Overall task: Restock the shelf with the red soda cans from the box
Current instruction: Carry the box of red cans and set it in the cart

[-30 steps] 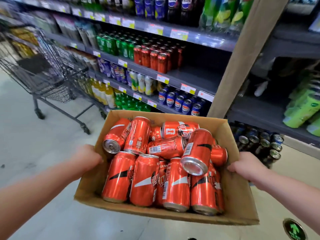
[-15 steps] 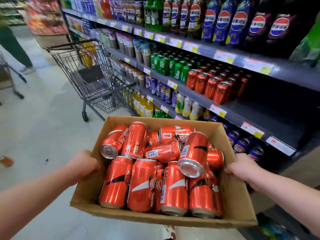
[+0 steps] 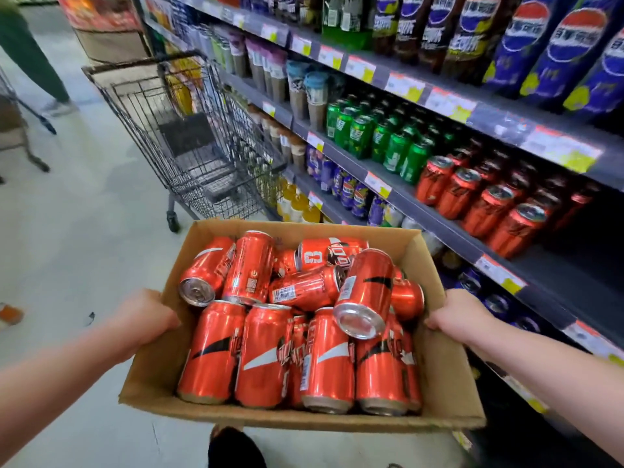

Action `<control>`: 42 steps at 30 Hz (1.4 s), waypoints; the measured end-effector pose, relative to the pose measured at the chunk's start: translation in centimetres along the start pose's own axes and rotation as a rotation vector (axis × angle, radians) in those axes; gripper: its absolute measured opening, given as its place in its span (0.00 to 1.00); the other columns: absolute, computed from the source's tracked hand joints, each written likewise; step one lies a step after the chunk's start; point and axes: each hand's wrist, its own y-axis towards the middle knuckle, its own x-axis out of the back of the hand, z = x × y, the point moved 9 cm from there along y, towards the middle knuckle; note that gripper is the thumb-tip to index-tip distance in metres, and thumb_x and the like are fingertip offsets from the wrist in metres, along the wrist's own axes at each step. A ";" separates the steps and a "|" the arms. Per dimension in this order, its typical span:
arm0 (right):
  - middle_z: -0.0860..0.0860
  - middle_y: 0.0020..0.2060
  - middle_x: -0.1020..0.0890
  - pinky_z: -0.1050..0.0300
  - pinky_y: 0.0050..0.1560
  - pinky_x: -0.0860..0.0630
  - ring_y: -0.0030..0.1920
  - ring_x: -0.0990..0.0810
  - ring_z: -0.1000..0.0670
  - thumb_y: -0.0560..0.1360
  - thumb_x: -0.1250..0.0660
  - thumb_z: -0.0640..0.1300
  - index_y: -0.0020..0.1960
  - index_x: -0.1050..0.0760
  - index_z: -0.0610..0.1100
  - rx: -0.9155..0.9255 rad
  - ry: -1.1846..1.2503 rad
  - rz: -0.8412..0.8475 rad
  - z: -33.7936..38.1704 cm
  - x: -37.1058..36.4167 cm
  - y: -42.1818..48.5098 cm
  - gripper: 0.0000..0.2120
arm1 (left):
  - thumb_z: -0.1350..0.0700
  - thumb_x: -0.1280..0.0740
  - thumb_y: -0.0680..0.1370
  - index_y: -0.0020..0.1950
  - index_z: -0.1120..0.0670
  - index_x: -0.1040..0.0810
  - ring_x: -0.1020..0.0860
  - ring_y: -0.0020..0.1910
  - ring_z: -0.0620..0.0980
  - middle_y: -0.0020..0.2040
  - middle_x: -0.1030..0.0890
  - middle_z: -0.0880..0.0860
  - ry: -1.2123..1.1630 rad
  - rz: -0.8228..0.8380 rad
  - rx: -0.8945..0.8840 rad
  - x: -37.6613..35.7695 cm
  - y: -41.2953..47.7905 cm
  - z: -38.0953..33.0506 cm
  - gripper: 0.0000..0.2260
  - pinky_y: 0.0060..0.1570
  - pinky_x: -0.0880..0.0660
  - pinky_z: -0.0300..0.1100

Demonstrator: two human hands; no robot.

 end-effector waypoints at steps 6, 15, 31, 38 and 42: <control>0.41 0.35 0.18 0.57 0.36 0.27 0.37 0.19 0.43 0.65 0.29 0.35 0.37 0.22 0.38 -0.059 0.077 -0.048 7.2 -2.4 3.9 0.03 | 0.69 0.31 0.67 0.44 0.66 0.21 0.22 0.40 0.61 0.43 0.20 0.66 0.037 0.071 -0.066 3.1 10.8 -3.0 0.07 0.37 0.26 0.44; 0.41 0.31 0.20 0.55 0.36 0.26 0.35 0.20 0.43 0.66 0.30 0.31 0.33 0.23 0.39 -0.130 0.176 -0.120 19.6 -6.9 8.6 0.06 | 0.65 0.31 0.66 0.42 0.62 0.21 0.20 0.41 0.60 0.42 0.19 0.63 0.171 0.088 -0.187 11.1 26.4 -8.3 0.06 0.45 0.21 0.52; 0.44 0.34 0.19 0.57 0.37 0.26 0.38 0.19 0.44 0.65 0.28 0.37 0.37 0.23 0.40 -0.178 0.127 -0.087 37.9 -9.5 28.4 0.04 | 0.66 0.31 0.62 0.41 0.64 0.21 0.20 0.40 0.61 0.41 0.19 0.63 0.096 0.111 -0.137 16.7 50.3 -17.5 0.09 0.46 0.20 0.53; 0.48 0.28 0.23 0.61 0.28 0.35 0.31 0.25 0.49 0.67 0.29 0.35 0.32 0.27 0.43 -0.174 0.162 -0.083 44.5 -8.5 35.0 0.09 | 0.58 0.35 0.55 0.38 0.63 0.21 0.21 0.38 0.61 0.37 0.19 0.63 0.100 0.135 -0.163 18.0 57.5 -23.8 0.15 0.40 0.24 0.50; 0.46 0.30 0.21 0.60 0.28 0.35 0.33 0.23 0.46 0.66 0.29 0.36 0.35 0.24 0.41 -0.201 0.167 -0.111 46.7 -8.3 37.7 0.04 | 0.66 0.30 0.67 0.41 0.65 0.20 0.21 0.37 0.60 0.38 0.20 0.62 0.154 0.103 -0.179 18.8 62.6 -26.3 0.05 0.38 0.23 0.47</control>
